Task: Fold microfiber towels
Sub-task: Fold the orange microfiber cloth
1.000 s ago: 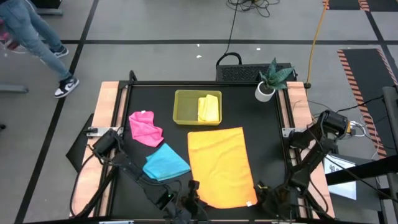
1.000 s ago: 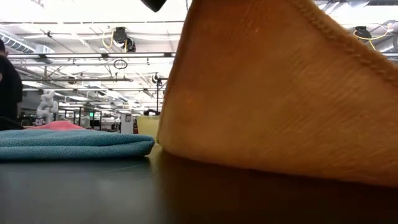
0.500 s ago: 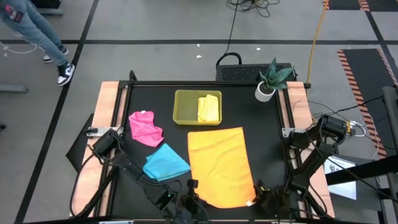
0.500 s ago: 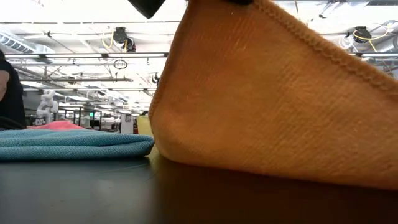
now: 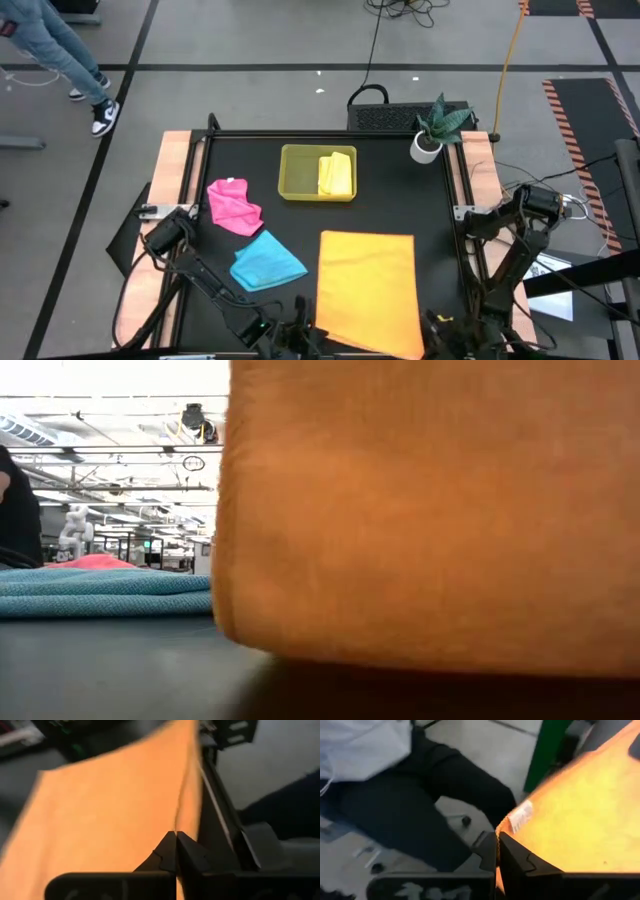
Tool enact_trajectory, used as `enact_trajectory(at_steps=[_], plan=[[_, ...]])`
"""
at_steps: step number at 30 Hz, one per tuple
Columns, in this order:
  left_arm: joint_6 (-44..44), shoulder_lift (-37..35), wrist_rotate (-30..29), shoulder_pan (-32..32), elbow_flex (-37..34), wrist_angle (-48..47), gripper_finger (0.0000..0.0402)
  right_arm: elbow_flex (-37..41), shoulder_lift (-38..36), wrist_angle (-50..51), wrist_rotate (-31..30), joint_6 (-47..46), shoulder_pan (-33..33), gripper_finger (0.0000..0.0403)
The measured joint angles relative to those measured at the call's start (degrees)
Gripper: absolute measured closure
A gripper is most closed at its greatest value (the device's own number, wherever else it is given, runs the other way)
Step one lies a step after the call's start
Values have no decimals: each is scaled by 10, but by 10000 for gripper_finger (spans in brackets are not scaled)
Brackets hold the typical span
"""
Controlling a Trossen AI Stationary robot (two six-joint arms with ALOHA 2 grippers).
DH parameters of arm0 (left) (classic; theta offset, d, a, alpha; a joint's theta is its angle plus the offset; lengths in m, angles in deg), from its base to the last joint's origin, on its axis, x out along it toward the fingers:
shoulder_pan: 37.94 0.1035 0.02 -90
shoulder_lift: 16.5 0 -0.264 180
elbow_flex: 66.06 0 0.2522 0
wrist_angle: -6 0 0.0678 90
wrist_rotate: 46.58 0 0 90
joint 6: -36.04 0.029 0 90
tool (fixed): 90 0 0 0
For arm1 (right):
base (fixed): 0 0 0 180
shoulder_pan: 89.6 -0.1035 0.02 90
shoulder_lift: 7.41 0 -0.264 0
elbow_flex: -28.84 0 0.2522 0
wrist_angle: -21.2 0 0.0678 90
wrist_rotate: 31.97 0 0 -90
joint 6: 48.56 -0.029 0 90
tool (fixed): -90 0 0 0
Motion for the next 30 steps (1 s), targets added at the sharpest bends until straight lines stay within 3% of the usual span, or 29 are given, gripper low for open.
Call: enact_trajectory(at_steps=[8, 14, 21, 26, 30], plan=[[18, 0, -142, 16, 0, 13, 394, 0, -50, 102, -159, -98, 2, 402], [13, -1, -273, 49, 0, -11, 390, 1, -133, 288, -277, -243, 13, 402], [-37, -1, -275, 124, 0, -92, 396, 58, -195, 471, -296, -418, 65, 402], [-160, -1, -270, 158, 0, -214, 395, 122, -228, 507, -295, -493, 112, 403], [-196, -1, -235, 176, 0, -250, 394, 158, -246, 510, -264, -513, 150, 403]])
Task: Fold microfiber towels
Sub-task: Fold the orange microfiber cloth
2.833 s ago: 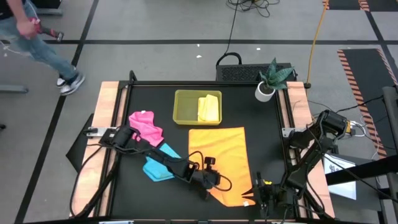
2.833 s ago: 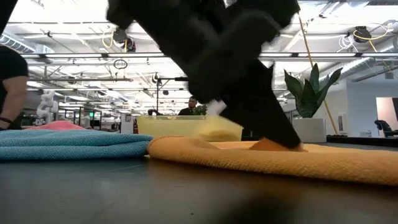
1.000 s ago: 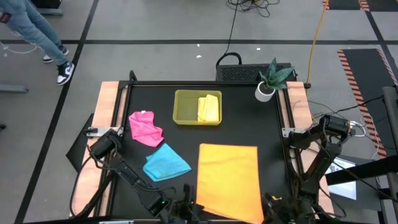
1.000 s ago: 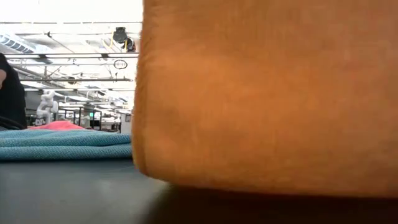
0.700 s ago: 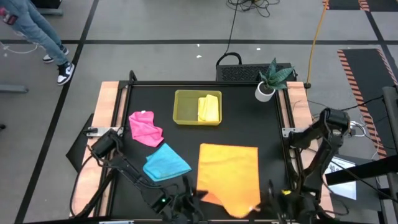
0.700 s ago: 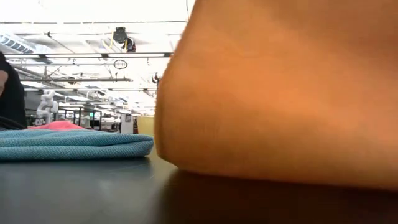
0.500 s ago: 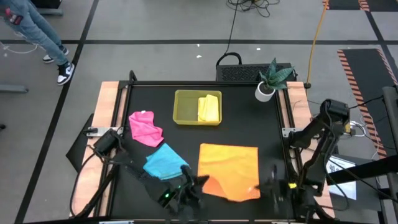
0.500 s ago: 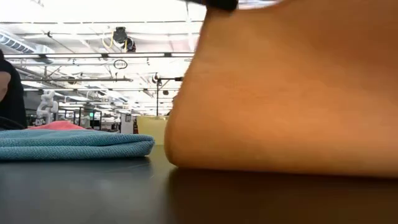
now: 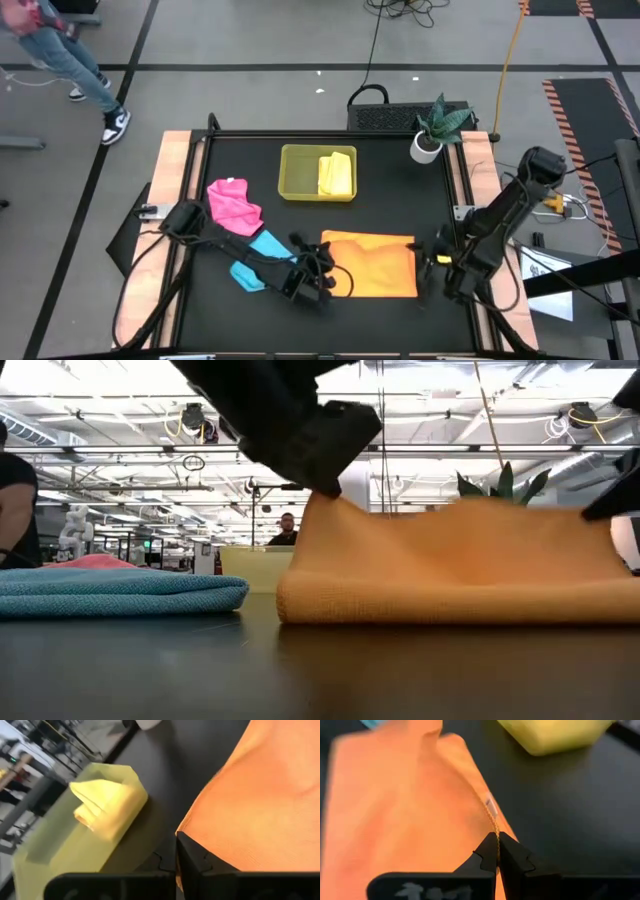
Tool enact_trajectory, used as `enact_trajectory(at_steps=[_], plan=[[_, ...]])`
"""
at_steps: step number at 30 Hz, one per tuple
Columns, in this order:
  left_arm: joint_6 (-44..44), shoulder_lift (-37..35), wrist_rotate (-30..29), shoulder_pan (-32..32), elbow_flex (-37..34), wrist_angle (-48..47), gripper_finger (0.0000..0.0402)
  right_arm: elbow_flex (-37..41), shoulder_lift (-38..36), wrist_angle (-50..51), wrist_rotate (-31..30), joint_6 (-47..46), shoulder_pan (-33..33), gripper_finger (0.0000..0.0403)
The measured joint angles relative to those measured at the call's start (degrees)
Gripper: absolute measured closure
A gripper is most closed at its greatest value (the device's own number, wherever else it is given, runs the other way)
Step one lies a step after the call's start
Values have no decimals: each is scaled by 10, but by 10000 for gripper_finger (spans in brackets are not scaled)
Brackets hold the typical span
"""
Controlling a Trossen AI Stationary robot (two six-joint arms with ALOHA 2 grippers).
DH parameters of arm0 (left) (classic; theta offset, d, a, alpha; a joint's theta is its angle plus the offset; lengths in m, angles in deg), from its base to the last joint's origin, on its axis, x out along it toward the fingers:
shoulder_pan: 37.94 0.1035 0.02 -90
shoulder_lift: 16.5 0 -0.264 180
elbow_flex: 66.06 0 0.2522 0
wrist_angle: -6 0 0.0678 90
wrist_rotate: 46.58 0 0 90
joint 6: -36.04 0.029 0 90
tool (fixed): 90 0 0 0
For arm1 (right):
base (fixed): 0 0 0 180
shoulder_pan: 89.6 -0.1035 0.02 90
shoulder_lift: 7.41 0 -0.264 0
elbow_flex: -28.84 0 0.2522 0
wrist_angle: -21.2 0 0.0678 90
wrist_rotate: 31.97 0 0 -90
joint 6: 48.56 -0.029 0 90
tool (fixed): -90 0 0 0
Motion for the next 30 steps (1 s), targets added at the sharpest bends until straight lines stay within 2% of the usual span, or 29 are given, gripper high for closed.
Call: enact_trajectory(at_steps=[6, 10, 13, 19, 21, 24, 27, 30], plan=[[8, 0, 21, 8, 0, 1, 397, -7, -21, 1, 32, 31, 12, 403], [15, 0, 22, -8, 0, 14, 392, -31, -32, -31, 83, 82, 9, 403], [25, 0, 22, -31, 1, 39, 390, -46, -33, -106, 119, 151, -7, 403], [48, -1, 17, -88, 54, 46, 394, -61, -32, -334, 146, 324, -79, 403], [67, -1, 5, -102, 73, 46, 391, -66, -33, -394, 136, 374, -105, 403], [80, -2, -10, -110, 83, 47, 395, -66, -33, -424, 71, 407, -138, 403], [75, -2, -14, -101, 79, 43, 397, -66, -34, -366, 23, 362, -147, 403], [51, -2, -13, -81, 59, 43, 390, -66, -34, -264, -2, 259, -135, 403]])
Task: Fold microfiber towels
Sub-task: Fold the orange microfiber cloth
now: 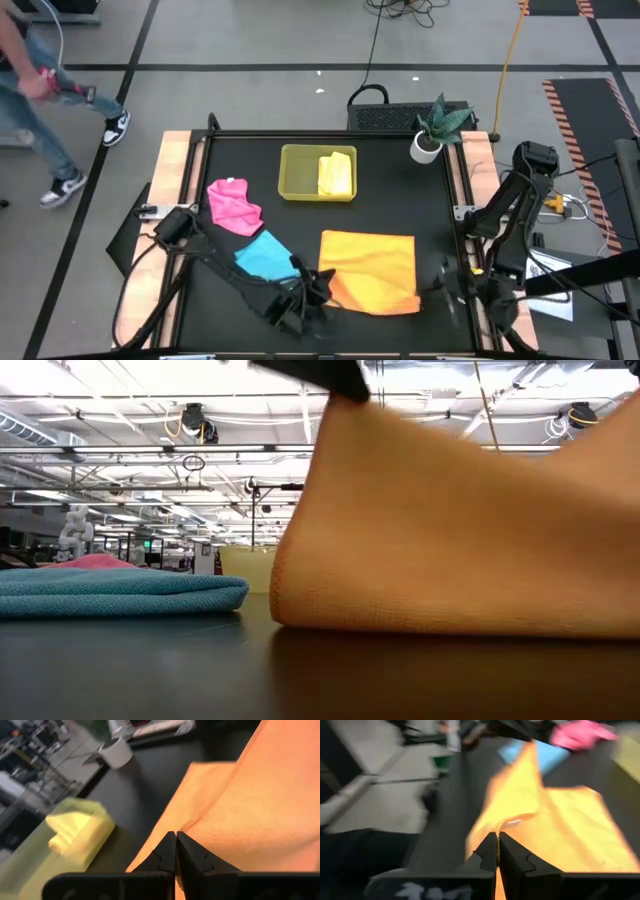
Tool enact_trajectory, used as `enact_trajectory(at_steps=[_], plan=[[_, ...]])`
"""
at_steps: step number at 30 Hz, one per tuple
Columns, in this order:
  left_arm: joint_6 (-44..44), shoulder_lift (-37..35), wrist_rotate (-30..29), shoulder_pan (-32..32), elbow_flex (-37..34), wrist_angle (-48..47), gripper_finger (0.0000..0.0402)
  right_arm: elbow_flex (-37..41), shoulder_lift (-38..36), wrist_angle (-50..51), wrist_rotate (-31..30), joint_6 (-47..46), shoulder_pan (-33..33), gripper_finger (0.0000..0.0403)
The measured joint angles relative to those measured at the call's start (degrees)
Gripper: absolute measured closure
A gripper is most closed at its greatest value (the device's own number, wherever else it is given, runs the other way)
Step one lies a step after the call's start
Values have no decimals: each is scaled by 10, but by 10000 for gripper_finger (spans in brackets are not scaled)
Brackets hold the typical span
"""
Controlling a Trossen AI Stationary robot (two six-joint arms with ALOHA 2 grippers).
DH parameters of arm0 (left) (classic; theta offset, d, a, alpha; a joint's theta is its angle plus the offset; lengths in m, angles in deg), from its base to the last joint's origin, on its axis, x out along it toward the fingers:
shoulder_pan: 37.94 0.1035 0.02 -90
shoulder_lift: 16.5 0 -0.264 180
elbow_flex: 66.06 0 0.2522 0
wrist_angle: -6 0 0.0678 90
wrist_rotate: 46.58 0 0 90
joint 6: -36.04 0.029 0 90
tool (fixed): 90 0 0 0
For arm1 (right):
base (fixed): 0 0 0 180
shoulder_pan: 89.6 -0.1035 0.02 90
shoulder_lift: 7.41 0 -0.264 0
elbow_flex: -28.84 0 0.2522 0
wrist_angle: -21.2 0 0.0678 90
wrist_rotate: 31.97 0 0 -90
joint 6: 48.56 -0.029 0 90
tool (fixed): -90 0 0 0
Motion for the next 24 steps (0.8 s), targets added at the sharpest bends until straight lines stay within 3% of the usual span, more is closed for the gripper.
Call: enact_trajectory(at_steps=[6, 10, 14, 18, 24], plan=[[-65, 1, 0, 51, -63, -1, 398, 0, 0, 242, 8, -227, 52, 403], [-95, 1, 0, 80, -105, 21, 390, 1, 0, 381, 63, -347, 84, 403], [-78, 1, 5, 100, -135, 72, 395, 1, 3, 465, 118, -401, 115, 403], [-35, 1, 35, 115, -158, 137, 395, 21, 5, 461, 130, -399, 142, 403], [-23, 1, 49, 122, -164, 153, 396, 96, 5, 340, 137, -339, 186, 403]])
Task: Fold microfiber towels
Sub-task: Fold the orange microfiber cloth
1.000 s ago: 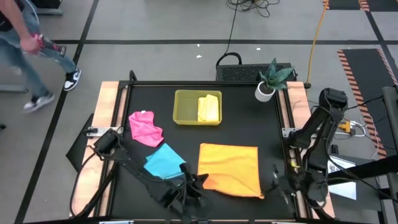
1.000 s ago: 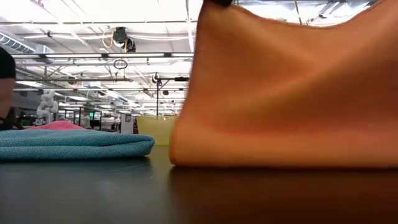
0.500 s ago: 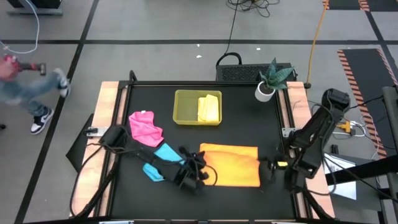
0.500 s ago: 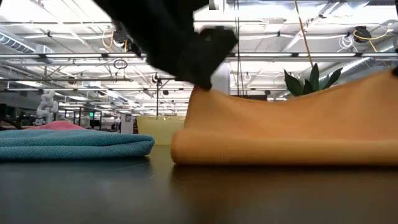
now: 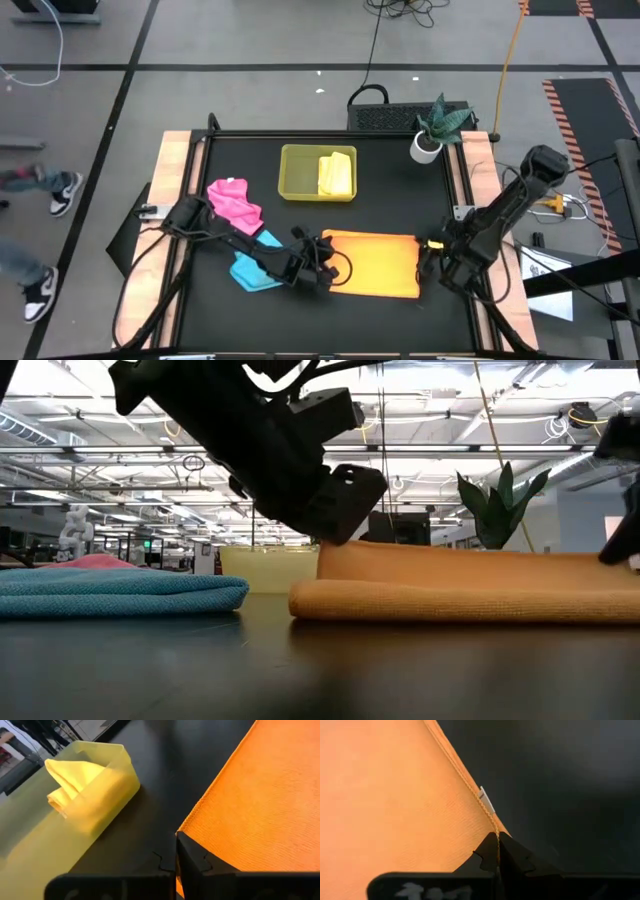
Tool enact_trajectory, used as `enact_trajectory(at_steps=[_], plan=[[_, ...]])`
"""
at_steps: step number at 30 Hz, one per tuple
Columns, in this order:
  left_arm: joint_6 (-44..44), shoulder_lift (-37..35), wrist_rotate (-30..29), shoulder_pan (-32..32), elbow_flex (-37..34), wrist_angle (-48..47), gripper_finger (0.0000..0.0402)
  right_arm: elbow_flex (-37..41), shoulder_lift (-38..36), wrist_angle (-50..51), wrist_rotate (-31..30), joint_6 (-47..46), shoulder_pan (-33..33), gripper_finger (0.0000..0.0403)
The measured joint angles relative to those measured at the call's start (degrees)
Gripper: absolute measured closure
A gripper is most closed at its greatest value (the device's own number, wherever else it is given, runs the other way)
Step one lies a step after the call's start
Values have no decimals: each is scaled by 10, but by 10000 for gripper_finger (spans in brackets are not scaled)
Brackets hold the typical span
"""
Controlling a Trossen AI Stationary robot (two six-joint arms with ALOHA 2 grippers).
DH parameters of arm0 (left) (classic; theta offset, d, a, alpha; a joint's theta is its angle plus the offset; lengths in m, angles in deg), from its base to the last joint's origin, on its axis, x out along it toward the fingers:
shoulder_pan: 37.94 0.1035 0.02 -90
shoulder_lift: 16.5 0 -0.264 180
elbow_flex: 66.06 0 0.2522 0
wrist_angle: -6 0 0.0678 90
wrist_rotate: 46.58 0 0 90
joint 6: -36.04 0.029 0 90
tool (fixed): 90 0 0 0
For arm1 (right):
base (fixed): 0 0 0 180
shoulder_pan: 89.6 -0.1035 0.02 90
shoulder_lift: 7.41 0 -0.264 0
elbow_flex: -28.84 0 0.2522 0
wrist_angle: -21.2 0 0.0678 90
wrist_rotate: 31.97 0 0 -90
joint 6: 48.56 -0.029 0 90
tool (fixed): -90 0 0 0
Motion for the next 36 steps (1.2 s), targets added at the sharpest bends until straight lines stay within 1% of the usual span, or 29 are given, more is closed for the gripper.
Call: enact_trajectory(at_steps=[4, 7, 10, 13, 20, 26, 29, 31, 36], plan=[[-14, 0, 1, -1, 0, 0, 394, 50, 0, -92, 0, 39, 27, 403], [-25, 0, 14, -1, 0, -3, 390, 83, 0, -164, -1, 74, 44, 403], [-30, 0, 26, -2, 0, -13, 396, 111, 0, -227, -5, 105, 55, 403], [-42, 0, 26, -4, 0, -26, 397, 130, -1, -271, -13, 127, 60, 403], [-94, 0, 26, -6, 0, -66, 398, 121, 0, -278, -28, 160, 62, 403], [-72, -18, 32, -21, 2, -70, 396, 93, 0, -268, -34, 198, 62, 403], [-73, -23, 26, -12, 2, -80, 397, 83, -1, -259, -51, 199, 62, 403], [-79, -23, 27, -5, 2, -104, 394, 82, -2, -260, -66, 199, 62, 403], [-97, -12, 65, 16, -3, -134, 398, 86, -2, -261, -77, 198, 78, 403]])
